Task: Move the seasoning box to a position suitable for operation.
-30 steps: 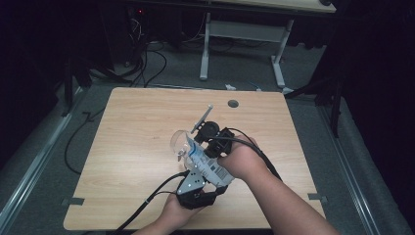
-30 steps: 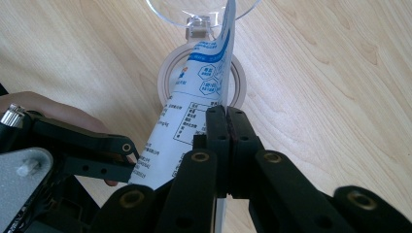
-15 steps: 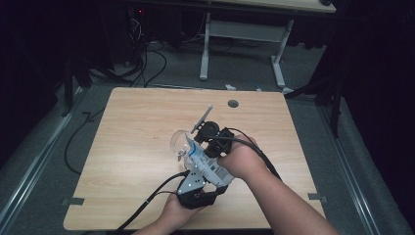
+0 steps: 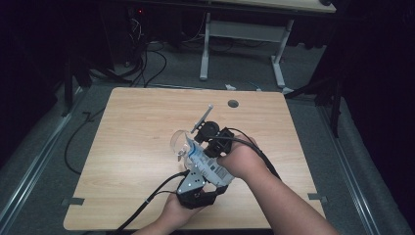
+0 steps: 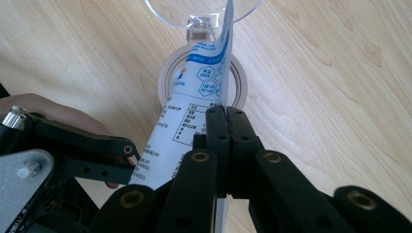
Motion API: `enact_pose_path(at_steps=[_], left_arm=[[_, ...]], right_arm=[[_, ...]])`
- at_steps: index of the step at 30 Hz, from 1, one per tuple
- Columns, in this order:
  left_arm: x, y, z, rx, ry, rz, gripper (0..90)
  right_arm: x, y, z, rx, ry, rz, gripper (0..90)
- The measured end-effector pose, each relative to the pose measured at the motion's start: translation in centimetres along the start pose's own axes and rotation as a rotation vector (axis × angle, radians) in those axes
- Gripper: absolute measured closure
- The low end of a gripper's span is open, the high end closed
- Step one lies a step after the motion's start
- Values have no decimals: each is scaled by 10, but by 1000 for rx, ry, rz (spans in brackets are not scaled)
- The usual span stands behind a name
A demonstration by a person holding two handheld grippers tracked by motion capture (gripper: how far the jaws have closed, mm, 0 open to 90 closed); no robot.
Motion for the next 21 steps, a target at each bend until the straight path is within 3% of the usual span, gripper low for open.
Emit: enact_pose_path(at_steps=[21], left_arm=[[1, 1, 1, 7, 8, -1, 558]], right_arm=[[0, 0, -1, 3, -3, -9, 900]])
Point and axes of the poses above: each handheld gripper's, and its own axes: y roughly forward along the jaws, x roughly out of its underside, z roughly to its right, the point moved 1 cm from there along y, roughly forward along the jaws, and after that the axes turned 9 degrees about x, right-handed, at the moved point
